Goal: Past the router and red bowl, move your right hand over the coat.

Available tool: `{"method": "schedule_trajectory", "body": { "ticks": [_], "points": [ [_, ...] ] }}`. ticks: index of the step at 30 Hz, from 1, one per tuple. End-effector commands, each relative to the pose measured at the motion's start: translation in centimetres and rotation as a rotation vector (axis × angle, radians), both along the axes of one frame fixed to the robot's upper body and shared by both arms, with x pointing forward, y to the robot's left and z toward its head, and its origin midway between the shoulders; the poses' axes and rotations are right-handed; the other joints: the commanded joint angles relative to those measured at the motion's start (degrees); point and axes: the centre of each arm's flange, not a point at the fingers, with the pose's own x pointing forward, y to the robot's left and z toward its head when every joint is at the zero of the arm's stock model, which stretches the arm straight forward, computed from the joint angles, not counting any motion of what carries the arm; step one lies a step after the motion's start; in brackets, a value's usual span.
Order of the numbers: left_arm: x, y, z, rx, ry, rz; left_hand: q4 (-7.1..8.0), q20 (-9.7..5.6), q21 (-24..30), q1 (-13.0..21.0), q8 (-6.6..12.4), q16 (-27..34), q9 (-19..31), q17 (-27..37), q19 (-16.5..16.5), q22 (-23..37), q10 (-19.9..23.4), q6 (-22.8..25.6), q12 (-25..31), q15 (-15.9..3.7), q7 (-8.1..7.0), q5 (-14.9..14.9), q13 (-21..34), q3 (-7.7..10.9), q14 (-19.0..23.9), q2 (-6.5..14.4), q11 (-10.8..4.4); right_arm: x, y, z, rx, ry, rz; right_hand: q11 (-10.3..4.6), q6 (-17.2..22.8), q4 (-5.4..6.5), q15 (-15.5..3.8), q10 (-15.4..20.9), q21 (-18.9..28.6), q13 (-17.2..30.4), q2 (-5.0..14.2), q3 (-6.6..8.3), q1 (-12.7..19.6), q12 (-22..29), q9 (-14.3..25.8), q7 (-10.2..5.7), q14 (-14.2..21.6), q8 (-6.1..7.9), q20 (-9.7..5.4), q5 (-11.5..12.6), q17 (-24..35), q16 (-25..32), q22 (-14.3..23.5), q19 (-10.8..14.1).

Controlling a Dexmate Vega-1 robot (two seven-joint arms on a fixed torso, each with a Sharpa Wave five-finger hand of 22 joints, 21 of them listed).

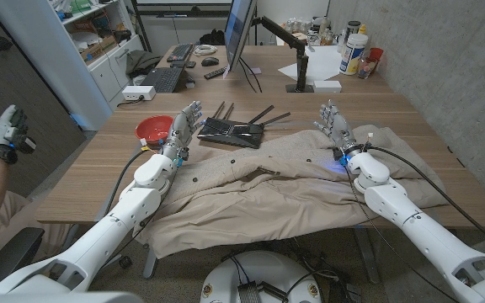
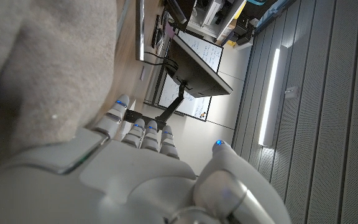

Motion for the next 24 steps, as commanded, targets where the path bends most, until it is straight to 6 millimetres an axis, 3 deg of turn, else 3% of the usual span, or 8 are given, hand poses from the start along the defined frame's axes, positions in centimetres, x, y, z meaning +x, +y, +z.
{"method": "schedule_trajectory", "body": {
  "ticks": [1,24],
  "points": [
    [-0.07,0.01,0.05,-0.002,-0.005,-0.001,-0.16,0.02,-0.2,0.4,0.31,0.4,0.2,0.2,0.2,0.3,0.0,0.5,0.2,0.35,-0.01,0.2,0.0,0.41,-0.2,-0.1,0.52,-0.71,-0.22,0.28,-0.015,-0.010,-0.009,0.40,0.2,-0.10,-0.11,-0.1,0.3,0.3,-0.05,0.31,0.3,0.2,0.3,-0.08,-0.5,0.49,0.05,0.4,0.1,0.3,0.1,0.2],
    [-0.05,0.11,0.20,-0.009,-0.010,-0.001,-0.23,0.00,-0.7,0.2,0.28,0.4,0.2,0.1,0.4,0.3,0.1,0.5,0.3,0.41,-0.03,0.2,-0.3,0.47,-0.2,-0.1,0.61,-1.51,-0.21,0.47,-0.067,-0.025,-0.032,0.28,0.1,-0.12,-0.04,-0.4,0.2,0.3,-0.09,0.27,0.1,0.2,0.3,-0.41,-1.0,0.53,-0.01,0.4,-0.1,0.2,0.1,-0.2]
  ]
}}
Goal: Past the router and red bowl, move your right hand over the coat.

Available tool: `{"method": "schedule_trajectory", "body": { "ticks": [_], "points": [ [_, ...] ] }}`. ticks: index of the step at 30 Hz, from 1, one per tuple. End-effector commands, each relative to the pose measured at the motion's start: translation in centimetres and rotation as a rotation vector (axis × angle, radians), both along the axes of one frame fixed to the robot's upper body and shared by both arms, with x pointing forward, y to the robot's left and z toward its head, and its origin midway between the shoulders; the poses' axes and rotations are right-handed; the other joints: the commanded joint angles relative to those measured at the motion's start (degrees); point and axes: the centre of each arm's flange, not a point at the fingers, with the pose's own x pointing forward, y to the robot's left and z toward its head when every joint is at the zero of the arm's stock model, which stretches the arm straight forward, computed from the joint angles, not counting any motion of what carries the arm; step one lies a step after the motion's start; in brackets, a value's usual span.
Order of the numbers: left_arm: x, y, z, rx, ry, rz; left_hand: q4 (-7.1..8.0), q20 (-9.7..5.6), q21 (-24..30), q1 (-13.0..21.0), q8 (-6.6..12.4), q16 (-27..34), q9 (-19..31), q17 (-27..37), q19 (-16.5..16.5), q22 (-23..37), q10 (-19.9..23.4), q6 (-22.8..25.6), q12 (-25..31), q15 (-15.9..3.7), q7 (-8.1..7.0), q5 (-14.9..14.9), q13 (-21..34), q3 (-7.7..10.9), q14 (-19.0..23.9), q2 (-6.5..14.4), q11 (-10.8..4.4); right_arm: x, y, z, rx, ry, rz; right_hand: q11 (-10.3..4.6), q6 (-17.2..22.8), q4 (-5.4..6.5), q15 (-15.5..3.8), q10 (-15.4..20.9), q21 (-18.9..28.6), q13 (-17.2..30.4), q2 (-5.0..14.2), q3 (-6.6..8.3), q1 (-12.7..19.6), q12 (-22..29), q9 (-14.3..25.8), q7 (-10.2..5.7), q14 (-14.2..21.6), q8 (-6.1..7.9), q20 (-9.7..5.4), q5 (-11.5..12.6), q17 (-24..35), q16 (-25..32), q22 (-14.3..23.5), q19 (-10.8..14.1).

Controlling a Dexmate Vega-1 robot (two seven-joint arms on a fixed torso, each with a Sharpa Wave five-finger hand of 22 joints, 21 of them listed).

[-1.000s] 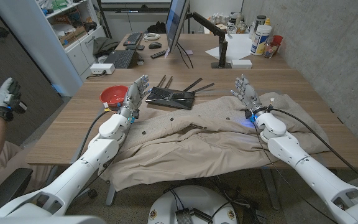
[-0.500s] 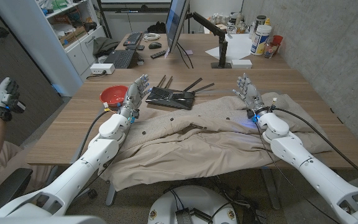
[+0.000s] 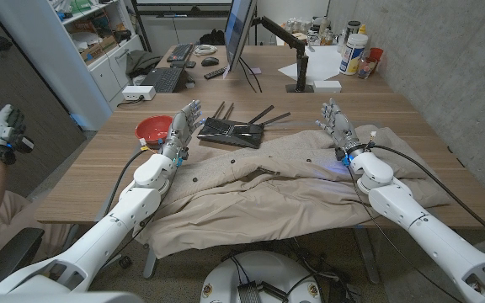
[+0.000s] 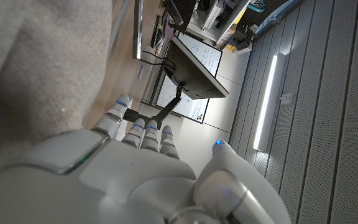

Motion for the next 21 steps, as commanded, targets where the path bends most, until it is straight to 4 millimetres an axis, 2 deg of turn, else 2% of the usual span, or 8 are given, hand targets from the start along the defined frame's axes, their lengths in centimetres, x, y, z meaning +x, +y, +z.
{"method": "schedule_trajectory", "body": {
  "ticks": [1,14,21],
  "points": [
    [0.07,0.00,0.07,-0.004,-0.001,-0.001,0.01,0.14,-0.1,0.2,0.28,0.4,0.2,0.1,0.3,0.3,0.0,0.5,0.3,0.39,-0.05,0.2,-0.1,0.24,-0.2,-0.1,0.60,-0.40,-0.09,0.11,-0.030,-0.008,-0.014,0.08,0.1,-0.12,-0.06,-0.2,0.2,0.3,-0.09,0.27,0.1,0.2,0.3,-0.41,-0.6,0.53,-0.03,0.4,0.1,0.2,0.2,-0.2],
    [0.32,0.00,0.06,-0.001,0.004,0.005,-0.04,0.15,-0.4,0.2,0.29,0.5,0.2,0.1,0.4,0.3,0.0,0.6,0.3,0.39,-0.01,0.2,-0.2,0.29,-0.2,-0.1,0.62,-0.27,-0.21,-0.09,-0.049,-0.015,-0.011,-0.13,0.8,-0.15,-0.23,-0.2,0.2,0.3,-0.20,0.19,0.0,0.2,0.3,-0.50,-1.0,0.85,-0.18,0.4,0.0,0.1,0.2,-0.5],
    [0.44,0.08,-0.08,-0.004,0.005,0.012,-0.07,0.13,-0.6,0.2,0.33,0.5,0.2,0.1,0.4,0.3,0.1,0.7,0.3,0.39,0.11,0.2,-0.3,0.34,-0.2,0.0,0.59,-0.76,-0.05,0.57,-0.082,-0.050,-0.012,-0.38,2.1,-0.13,-0.40,0.0,0.2,0.3,-0.25,0.12,-0.2,0.3,0.3,-0.50,-1.3,1.27,-0.32,0.5,-0.1,0.2,0.2,-0.8]
  ]
}}
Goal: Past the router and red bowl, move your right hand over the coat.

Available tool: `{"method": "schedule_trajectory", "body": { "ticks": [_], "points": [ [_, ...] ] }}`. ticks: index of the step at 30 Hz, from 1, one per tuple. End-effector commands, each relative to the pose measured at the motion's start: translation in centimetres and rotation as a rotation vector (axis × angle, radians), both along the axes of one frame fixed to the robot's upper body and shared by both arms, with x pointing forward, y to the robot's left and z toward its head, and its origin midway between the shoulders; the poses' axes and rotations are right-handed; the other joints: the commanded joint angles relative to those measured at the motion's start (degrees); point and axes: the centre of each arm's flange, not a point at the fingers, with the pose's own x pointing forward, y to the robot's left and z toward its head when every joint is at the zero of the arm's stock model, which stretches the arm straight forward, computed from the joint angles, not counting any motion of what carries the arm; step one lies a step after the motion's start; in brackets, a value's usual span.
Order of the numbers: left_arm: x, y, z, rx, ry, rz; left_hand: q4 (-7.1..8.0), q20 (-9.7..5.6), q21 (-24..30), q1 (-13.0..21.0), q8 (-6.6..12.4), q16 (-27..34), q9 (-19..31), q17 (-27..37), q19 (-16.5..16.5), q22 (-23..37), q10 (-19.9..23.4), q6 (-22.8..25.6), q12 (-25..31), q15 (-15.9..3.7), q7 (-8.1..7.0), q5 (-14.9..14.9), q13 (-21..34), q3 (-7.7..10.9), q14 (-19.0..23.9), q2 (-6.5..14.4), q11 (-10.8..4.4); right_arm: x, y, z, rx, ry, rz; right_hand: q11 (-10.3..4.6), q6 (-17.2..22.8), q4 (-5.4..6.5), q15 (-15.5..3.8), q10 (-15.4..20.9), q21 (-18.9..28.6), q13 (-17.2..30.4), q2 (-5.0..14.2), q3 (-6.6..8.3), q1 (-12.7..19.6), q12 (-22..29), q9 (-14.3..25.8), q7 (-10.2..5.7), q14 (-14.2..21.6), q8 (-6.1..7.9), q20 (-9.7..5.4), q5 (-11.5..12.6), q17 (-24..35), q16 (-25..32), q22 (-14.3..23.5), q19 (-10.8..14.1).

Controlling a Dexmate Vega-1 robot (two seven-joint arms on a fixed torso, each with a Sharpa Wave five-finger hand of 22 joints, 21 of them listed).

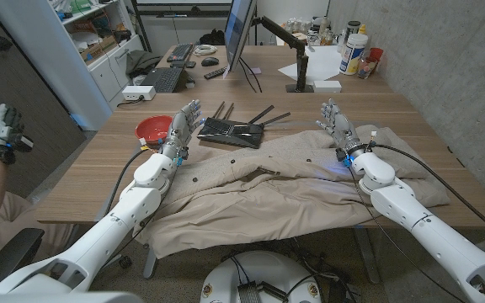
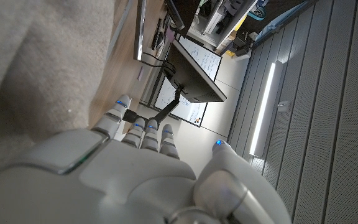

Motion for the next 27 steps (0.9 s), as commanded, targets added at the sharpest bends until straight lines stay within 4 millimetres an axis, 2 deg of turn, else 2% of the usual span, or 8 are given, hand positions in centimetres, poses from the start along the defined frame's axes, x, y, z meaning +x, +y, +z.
{"method": "schedule_trajectory", "body": {
  "ticks": [1,27],
  "points": [
    [0.20,0.03,-0.15,-0.001,0.004,0.008,-0.07,0.20,-0.1,0.2,0.33,0.5,0.2,0.1,0.3,0.1,0.1,0.3,0.3,0.39,0.11,0.2,-0.1,0.34,-0.2,0.0,0.59,-0.47,0.12,0.63,-0.040,-0.035,-0.001,-0.17,0.6,-0.13,-0.21,0.2,0.2,0.3,-0.26,0.12,-0.2,0.3,0.3,0.00,-0.5,0.38,-0.13,0.5,0.2,0.2,0.2,-0.2],
    [0.20,0.05,-0.19,-0.005,0.007,0.010,-0.15,0.20,-0.7,0.0,0.26,0.5,0.2,0.1,0.6,0.1,-0.1,0.3,0.3,0.38,0.02,0.2,-0.4,0.43,-0.3,-0.1,0.49,-1.35,-0.09,0.47,-0.078,-0.049,-0.017,-0.20,0.6,-0.17,-0.40,0.4,0.2,0.3,-0.26,0.09,-0.3,0.4,0.2,-0.22,-0.7,0.19,-0.28,0.5,0.0,0.2,0.2,-0.5]
  ]
}}
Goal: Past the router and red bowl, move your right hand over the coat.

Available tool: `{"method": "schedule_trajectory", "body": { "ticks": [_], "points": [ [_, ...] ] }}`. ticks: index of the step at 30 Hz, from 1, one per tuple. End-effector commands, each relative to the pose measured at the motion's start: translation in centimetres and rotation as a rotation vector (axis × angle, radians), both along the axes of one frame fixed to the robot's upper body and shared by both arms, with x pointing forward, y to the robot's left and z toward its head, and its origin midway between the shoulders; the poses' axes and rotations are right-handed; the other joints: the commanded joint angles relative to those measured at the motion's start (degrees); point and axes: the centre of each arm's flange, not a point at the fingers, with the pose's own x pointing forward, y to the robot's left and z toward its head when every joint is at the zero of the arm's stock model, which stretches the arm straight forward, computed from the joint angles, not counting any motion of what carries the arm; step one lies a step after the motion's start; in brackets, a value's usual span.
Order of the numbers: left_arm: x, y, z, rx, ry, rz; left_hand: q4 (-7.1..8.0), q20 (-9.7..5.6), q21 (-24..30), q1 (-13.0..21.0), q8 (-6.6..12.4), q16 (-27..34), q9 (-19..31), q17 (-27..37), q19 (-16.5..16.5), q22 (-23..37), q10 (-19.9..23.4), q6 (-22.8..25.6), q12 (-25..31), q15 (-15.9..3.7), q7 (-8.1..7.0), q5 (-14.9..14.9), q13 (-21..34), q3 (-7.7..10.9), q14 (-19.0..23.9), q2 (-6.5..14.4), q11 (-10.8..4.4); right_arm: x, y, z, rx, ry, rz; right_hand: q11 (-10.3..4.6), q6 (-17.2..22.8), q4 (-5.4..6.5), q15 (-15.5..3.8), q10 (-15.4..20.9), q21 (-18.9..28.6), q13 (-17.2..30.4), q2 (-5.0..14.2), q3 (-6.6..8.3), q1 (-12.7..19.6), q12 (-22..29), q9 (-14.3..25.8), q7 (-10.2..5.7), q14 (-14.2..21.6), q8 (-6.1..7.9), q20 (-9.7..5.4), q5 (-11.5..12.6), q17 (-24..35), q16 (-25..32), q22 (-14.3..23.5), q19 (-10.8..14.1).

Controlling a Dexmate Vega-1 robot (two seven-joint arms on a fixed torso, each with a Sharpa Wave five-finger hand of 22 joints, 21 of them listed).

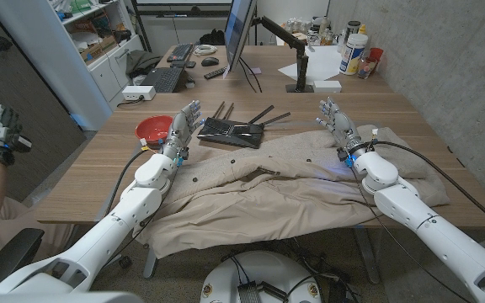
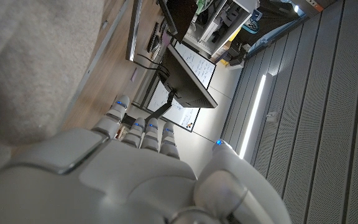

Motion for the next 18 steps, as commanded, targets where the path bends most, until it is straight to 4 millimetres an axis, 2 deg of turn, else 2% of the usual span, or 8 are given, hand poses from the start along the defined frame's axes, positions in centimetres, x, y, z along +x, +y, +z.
{"method": "schedule_trajectory", "body": {
  "ticks": [1,7,18],
  "points": [
    [0.0,0.2,0.0,-0.008,0.000,0.002,-0.15,-0.02,-0.1,0.0,0.27,0.3,0.2,0.1,0.4,0.1,-0.1,0.3,0.3,0.40,0.04,0.2,0.1,0.44,-0.2,-0.1,0.49,-0.3,-0.1,-0.5,-0.014,-0.009,0.000,0.02,0.5,-0.17,-0.21,0.2,0.2,0.3,-0.27,0.09,-0.3,0.4,0.2,-0.21,-0.5,0.19,0.02,0.5,-0.1,0.2,0.2,-0.2],
    [-0.1,0.3,0.0,-0.011,-0.002,0.003,-0.16,0.00,-0.2,0.0,0.28,0.3,0.2,0.1,0.4,0.1,0.0,0.3,0.4,0.36,0.00,0.2,0.1,0.46,-0.2,0.0,0.49,-0.7,-0.2,-1.3,-0.031,-0.021,-0.003,-0.05,0.7,-0.19,-0.35,0.2,0.2,0.3,-0.30,0.06,-0.3,0.4,0.2,-0.29,-0.6,0.22,-0.11,0.5,-0.1,0.2,0.2,-0.3],
    [-0.1,0.3,0.0,-0.011,-0.004,0.005,-0.19,0.03,-0.4,-0.1,0.29,0.3,0.2,0.1,0.5,0.1,0.0,0.4,0.4,0.43,-0.07,0.2,0.0,0.49,-0.2,-0.1,0.55,-1.4,-0.3,-1.2,-0.054,-0.038,-0.010,-0.03,0.7,-0.23,-0.37,0.2,0.2,0.2,-0.40,0.00,-0.4,0.4,0.2,-0.34,-0.7,0.16,-0.16,0.5,-0.2,0.2,0.1,-0.4]
  ]
}}
